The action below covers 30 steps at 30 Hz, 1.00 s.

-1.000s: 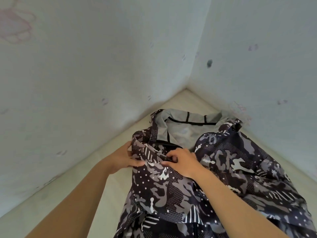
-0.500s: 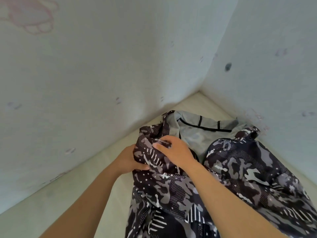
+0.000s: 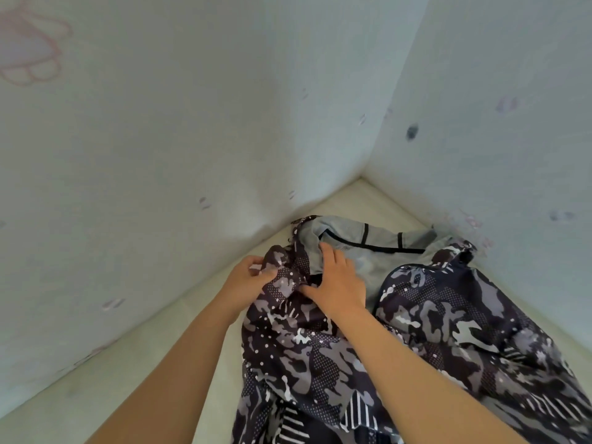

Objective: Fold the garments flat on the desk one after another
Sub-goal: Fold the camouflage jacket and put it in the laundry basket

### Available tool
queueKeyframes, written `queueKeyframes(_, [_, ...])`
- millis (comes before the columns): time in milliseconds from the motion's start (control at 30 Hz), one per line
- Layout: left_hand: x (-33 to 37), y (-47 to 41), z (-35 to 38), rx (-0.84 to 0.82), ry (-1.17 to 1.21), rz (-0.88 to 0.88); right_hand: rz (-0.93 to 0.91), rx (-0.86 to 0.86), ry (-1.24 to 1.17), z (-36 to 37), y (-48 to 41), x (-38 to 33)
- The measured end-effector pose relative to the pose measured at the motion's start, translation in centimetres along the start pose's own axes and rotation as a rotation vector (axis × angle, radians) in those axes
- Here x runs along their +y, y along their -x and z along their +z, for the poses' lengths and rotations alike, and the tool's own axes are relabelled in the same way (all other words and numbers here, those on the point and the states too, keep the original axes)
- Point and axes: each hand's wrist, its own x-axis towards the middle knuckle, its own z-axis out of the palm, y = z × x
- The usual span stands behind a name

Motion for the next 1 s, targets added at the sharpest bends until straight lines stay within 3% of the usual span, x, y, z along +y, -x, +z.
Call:
queueKeyframes(100, [0.3, -0.7, -0.1, -0.144, 0.042, -0.028, -0.091, 0.150, 0.234, -0.2, -1.1, 0.5])
queueKeyframes(167, [0.3, -1.0, -0.5, -0.152, 0.071, -0.039, -0.195, 0.225, 0.296, -0.8, -1.9, 0.7])
queueKeyframes(200, [0.2, -1.2, -0.8, -0.117, 0.083, -0.033, -0.183, 0.248, 0.217, -1.1, -2.3, 1.0])
queueKeyframes(300, [-0.5, -2.1, -1.4, 0.035, 0.076, -0.008, 0.274, 0.274, -0.492, -3.4, -3.9, 2.0])
queueKeyframes(367, [-1.2, -2.5, -1.2, 0.132, -0.048, 0.063, 0.436, 0.332, -0.753, -4.4, -4.5, 3.4])
queueKeyframes(467, [-1.5, -2.2, -0.3, 0.297, -0.506, 0.497, 0.237, 0.473, -0.458, -4.7, -2.9, 4.2])
queueKeyframes(533, [-0.6, -1.9, 0.6, 0.243, -0.736, 0.807, 0.016, 0.462, -0.350, -4.4, -1.3, 4.0])
queueKeyframes(567, [-0.1, -2.0, 0.9, 0.152, -0.799, 0.870, -0.059, 0.352, -0.353, -4.1, -0.3, 3.9])
queueKeyframes(633, [0.4, -2.8, 1.1, -0.025, -0.868, 0.766, -0.092, 0.048, -0.320, -2.7, 1.4, 4.2])
queueKeyframes(700, [0.9, -3.6, 0.7, -0.083, -1.036, 0.630, -0.068, -0.157, -0.217, -1.4, 2.8, 5.5])
queueKeyframes(833, [2.7, -3.9, -0.5, -0.115, -1.376, 0.560, -0.066, -0.267, -0.228, -1.7, 4.6, 7.1])
queueKeyframes(900, [3.3, -3.6, -1.0, -0.142, -1.347, 0.587, -0.076, -0.167, -0.235, -3.1, 5.5, 7.2])
queueKeyframes(1000, [4.4, -3.0, -1.3, -0.087, -1.108, 0.703, -0.053, 0.158, -0.176, -6.3, 6.9, 7.4])
